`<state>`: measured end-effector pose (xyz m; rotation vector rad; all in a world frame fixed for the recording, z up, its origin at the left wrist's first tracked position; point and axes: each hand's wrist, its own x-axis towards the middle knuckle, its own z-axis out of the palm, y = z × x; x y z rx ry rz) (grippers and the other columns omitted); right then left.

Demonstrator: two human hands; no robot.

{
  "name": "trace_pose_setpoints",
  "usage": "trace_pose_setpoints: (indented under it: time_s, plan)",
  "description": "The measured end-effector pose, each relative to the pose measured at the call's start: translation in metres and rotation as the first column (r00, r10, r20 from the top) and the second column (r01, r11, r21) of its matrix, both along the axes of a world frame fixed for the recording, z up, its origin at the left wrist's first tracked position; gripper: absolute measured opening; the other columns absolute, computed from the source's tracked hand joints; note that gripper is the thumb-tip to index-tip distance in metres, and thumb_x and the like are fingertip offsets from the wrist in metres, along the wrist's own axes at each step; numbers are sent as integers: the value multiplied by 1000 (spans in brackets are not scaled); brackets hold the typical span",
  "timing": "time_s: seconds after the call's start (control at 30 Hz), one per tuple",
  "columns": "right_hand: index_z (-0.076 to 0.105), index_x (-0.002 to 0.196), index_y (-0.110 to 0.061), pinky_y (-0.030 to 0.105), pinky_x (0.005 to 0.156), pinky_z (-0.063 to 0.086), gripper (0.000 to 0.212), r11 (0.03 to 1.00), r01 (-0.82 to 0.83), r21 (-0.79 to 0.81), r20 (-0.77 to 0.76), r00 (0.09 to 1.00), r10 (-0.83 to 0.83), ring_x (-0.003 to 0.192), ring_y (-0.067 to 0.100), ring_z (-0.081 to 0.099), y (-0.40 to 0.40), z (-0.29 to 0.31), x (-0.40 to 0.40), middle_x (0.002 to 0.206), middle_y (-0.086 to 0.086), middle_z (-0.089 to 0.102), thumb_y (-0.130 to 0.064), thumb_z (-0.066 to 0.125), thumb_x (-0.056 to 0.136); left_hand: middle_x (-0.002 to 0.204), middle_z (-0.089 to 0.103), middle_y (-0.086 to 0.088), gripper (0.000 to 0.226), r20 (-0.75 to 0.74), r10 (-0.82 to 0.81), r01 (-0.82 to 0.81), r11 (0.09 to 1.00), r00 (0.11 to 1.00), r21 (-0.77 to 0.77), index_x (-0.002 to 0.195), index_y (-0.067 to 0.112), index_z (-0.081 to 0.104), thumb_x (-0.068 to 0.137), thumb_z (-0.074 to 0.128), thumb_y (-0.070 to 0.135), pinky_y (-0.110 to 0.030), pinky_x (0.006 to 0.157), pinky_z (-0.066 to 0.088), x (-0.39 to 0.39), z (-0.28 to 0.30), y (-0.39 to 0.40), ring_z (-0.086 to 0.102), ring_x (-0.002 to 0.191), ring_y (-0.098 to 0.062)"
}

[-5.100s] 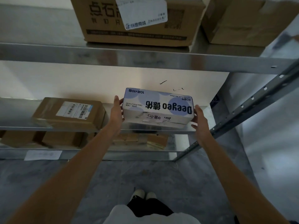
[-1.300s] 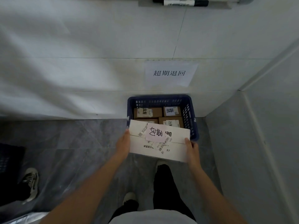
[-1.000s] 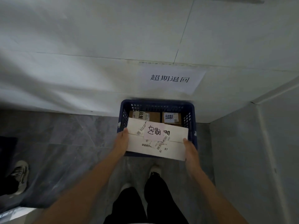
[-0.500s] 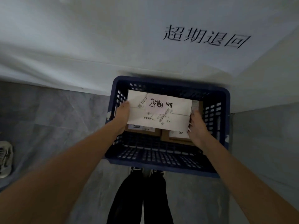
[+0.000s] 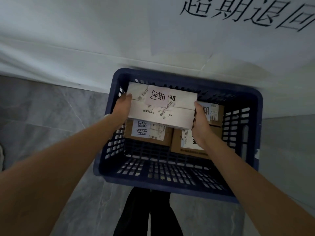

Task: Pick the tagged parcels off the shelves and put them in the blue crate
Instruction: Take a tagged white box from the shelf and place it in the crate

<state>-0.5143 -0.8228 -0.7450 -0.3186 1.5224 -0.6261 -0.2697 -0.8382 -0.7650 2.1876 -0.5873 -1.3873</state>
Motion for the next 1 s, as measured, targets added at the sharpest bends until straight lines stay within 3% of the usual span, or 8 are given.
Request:
trace_pose_setpoints:
  time_s: [0.1,0.23,0.37,0.57,0.67,0.8,0.9,1.0]
  plan:
    - [52,130,-29,27,74,50,45,1000,-1,16,-10,1000,1,95,14,62,-5,-1,-1,113,-1,65,-56,44,95,117,56,-5,46,36,-86,87,996,996,-35,145,21,34,102,36,38,-24,66,46,-6,3,4,56,81,-10]
    - [53,120,-33,33,83,53,41,1000,-6,25,-12,1000,7,94,15,64,-10,-3,0,109,-1,66,-62,46,92,138,49,-10,51,129,-156,173,976,979,-134,147,16,31,100,43,32,-43,91,53,-12,11,8,59,112,-26]
    - [44,139,-26,44,104,45,63,997,-55,45,-95,994,59,111,22,59,-12,-3,6,128,5,60,-66,44,90,130,55,-7,43,127,-191,214,957,973,-198,140,13,39,100,45,28,-23,69,52,-13,23,8,61,98,-17]
    - [24,152,-26,48,113,34,80,991,-113,67,-220,967,125,133,27,43,-11,-3,11,151,6,39,-71,40,88,118,55,2,44,116,-208,227,953,971,-198,141,11,39,100,45,26,-6,54,42,-5,27,11,56,78,0]
    - [26,151,-24,42,105,41,76,993,-107,49,-248,962,116,123,24,50,-9,-3,9,145,6,46,-69,39,90,126,56,-3,43,95,-215,230,951,972,-208,141,14,39,101,44,27,-12,57,45,-3,28,14,60,83,-5]
    - [23,152,-23,24,73,39,75,992,-126,-9,-325,939,116,106,13,47,-5,11,9,148,3,41,-65,39,93,140,47,-5,56,88,-209,223,955,974,-193,151,17,24,101,43,32,-12,55,45,-6,37,20,61,94,-13]
    - [17,154,-26,21,89,31,74,975,-212,-71,-416,894,164,128,19,41,1,40,9,157,3,29,-61,40,94,119,57,2,53,105,-237,255,941,966,-224,150,20,29,101,43,32,-10,49,46,-5,63,27,63,81,-6]
    - [16,155,-22,32,109,26,73,917,-385,-102,-534,799,276,143,23,27,5,93,9,160,5,22,-58,41,96,124,59,-1,48,194,-328,370,895,924,-250,147,18,35,101,42,31,-27,80,53,2,117,36,62,104,-19]
